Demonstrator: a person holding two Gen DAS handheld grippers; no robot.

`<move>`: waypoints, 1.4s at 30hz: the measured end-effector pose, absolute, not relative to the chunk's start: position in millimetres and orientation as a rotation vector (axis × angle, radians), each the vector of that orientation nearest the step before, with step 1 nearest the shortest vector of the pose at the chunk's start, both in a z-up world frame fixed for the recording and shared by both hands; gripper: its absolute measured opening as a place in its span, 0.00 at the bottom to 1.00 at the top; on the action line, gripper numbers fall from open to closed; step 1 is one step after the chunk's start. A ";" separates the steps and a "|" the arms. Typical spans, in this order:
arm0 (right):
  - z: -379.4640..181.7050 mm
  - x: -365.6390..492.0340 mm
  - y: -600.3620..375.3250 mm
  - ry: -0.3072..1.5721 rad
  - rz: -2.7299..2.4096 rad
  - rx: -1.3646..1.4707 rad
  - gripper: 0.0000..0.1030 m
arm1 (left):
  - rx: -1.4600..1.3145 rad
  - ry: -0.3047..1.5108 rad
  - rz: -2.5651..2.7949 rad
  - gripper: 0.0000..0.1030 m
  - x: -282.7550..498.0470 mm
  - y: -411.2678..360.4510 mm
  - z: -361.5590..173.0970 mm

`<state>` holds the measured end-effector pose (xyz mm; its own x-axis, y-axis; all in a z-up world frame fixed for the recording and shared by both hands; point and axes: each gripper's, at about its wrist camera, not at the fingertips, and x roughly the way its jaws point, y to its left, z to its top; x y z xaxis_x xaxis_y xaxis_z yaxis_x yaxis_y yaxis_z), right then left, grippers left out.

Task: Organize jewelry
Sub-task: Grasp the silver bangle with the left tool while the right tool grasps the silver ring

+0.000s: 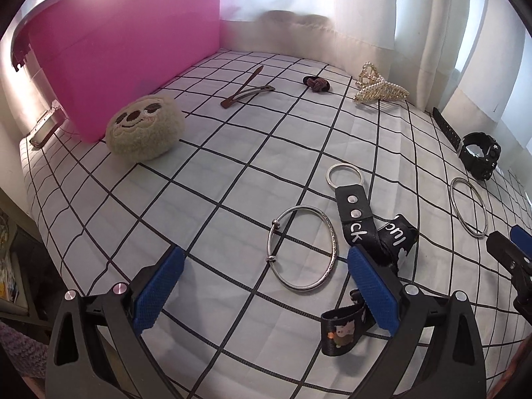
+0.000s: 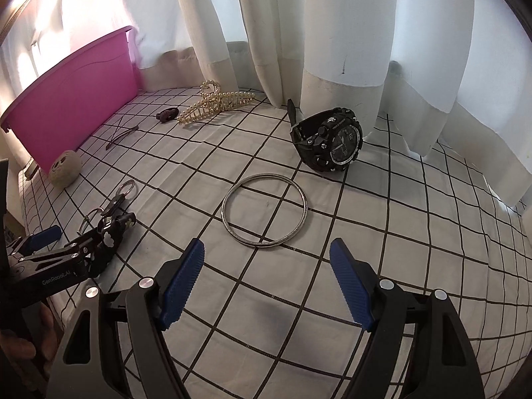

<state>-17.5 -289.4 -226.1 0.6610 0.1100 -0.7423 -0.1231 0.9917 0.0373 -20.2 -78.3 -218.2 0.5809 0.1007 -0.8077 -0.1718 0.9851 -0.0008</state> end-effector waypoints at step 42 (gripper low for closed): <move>-246.2 27.7 -277.7 0.871 0.200 -0.104 0.74 | -0.027 0.835 0.095 0.56 -25.8 -98.5 -213.7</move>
<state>27.7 -277.7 -246.2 0.6268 0.1320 -0.7679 -0.2167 0.9762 -0.0091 -25.9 -98.5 -213.7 0.6673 0.0738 -0.7412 -0.0952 0.9954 0.0134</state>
